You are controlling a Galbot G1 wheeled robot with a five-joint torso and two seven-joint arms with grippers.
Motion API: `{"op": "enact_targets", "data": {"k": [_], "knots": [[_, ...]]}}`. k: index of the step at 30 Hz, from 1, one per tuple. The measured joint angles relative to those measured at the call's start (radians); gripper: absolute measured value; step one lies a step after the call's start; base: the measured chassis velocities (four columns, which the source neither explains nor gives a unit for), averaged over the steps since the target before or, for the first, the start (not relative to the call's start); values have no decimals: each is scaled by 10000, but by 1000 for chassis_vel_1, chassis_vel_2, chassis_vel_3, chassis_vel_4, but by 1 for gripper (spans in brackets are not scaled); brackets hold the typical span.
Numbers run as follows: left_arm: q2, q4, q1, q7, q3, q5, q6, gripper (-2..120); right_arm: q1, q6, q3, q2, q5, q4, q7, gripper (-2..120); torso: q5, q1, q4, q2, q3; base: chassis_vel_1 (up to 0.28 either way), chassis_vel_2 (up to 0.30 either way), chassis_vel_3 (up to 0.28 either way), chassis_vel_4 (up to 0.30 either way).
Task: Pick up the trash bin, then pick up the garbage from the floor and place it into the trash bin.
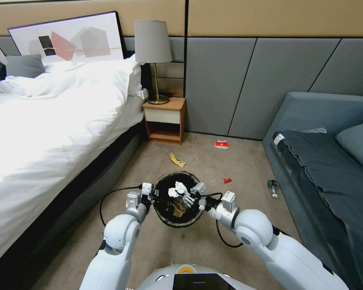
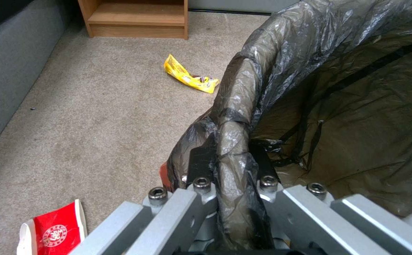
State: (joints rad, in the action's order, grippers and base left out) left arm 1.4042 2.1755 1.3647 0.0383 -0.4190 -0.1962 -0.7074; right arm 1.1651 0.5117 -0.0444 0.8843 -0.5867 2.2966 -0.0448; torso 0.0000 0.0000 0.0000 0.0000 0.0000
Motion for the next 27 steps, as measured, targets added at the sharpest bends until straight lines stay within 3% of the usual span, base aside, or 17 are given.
{"op": "enact_targets", "data": {"k": [3, 4, 10, 27], "knots": [[2, 0, -1, 0, 0, 1, 0, 1, 18, 8, 13, 17, 15, 2, 1, 70, 0, 0, 0, 0, 0, 0, 0, 0, 0], [7, 0, -1, 3, -4, 0, 2, 1, 57, 6, 29, 48, 85, 3, 7, 79, 0, 0, 0, 0, 0, 0, 0, 0, 0], [12, 0, -4, 5, -6, 1, 4, 1, 159, -8, 18, 79, 157, 24, 23, 97, 0, 0, 0, 0, 0, 0, 0, 0, 0], [-3, 30, -9, 13, 35, 2, 8, 1, 269, -354, -731, 107, 103, 264, 29, 100, 0, 0, 1, 0, 0, 0, 0, 0, 0]]}}
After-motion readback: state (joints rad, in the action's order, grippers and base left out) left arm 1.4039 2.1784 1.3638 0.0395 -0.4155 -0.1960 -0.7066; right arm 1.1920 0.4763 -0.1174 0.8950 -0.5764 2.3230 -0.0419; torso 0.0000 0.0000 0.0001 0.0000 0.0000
